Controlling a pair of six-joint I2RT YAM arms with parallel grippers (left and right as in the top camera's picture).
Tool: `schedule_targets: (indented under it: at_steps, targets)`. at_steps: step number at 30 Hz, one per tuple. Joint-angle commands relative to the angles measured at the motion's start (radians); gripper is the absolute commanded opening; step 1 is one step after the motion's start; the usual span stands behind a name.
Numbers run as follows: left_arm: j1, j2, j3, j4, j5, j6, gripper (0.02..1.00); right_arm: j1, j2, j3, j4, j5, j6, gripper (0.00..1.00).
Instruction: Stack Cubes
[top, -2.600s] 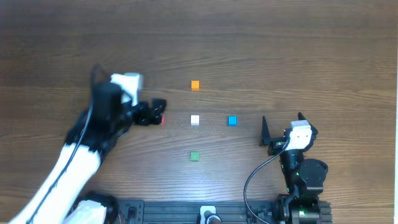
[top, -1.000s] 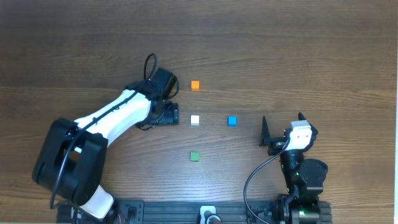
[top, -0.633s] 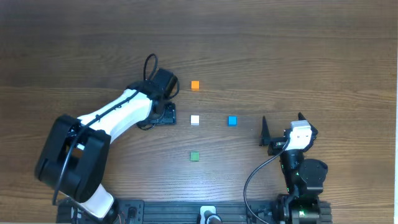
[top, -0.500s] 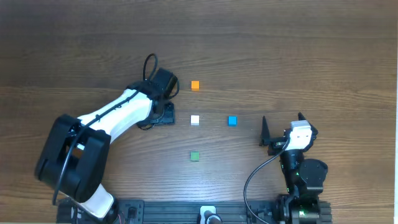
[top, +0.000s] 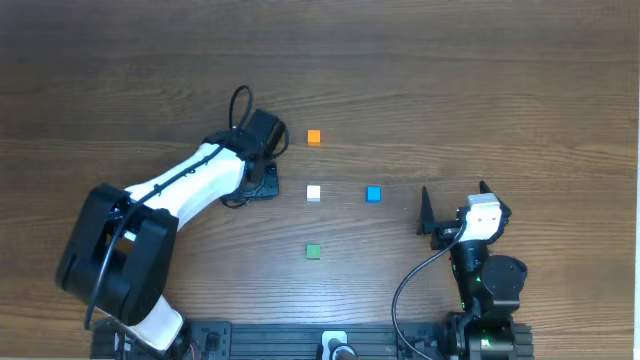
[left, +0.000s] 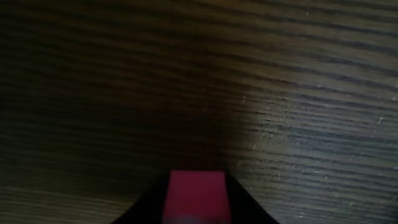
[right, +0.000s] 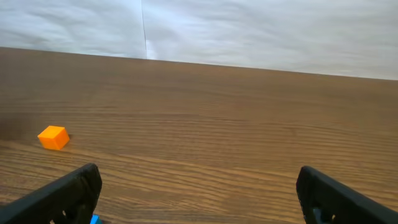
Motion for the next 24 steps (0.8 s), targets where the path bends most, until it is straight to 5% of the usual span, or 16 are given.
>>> schedule_targets:
  at_steps: [1, 24]
  targets:
    - [-0.004, 0.011, 0.017, 0.009, -0.008, -0.018, 0.226, 0.007, -0.007, -0.006, -0.004, 0.006, -0.005, 0.993]
    - [-0.258, 0.048, 0.345, -0.178, -0.005, -0.261, 0.139, 0.007, -0.007, -0.006, -0.004, 0.006, -0.005, 0.991]
